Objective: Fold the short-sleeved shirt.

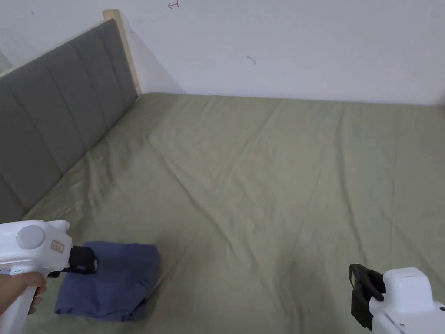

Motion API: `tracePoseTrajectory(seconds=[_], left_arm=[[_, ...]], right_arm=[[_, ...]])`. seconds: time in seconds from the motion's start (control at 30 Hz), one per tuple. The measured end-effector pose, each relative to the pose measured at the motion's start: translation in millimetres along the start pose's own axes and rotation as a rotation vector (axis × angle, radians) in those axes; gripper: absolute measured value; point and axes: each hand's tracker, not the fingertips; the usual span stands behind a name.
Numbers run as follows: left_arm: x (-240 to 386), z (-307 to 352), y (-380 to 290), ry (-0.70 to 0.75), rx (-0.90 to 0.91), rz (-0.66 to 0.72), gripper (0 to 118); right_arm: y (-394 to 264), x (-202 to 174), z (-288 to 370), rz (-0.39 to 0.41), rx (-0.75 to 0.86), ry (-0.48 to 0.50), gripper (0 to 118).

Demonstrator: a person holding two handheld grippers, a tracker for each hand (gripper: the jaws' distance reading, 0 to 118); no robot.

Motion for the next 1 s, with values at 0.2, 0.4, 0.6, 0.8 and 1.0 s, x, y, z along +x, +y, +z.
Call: tracePoseTrajectory(seconds=[0.2,0.4,0.6,0.8,1.0], left_arm=[[25.6,71.8,-12.5,-0.081,0.216,0.025,118],[73.7,157.8,-29.6,-0.064,0.486,-0.062,118],[112.4,230.2,-39.8,-0.182,0.645,-0.05,118],[166.5,283.1,-59.6,-0.227,0.865,-0.03,118],[231.1,303.9,-94.8,-0.135,1.141,-0.049,118]], right_arm=[[28.7,13.5,34.6,0.013,0.098,-0.015,3],[65.6,22.9,77.4,0.057,0.192,-0.034,3],[101.0,35.8,123.7,0.064,0.295,-0.094,3],[122.9,50.7,162.1,0.079,0.375,-0.17,3],[130.9,60.8,192.7,0.085,0.425,-0.234,3]])
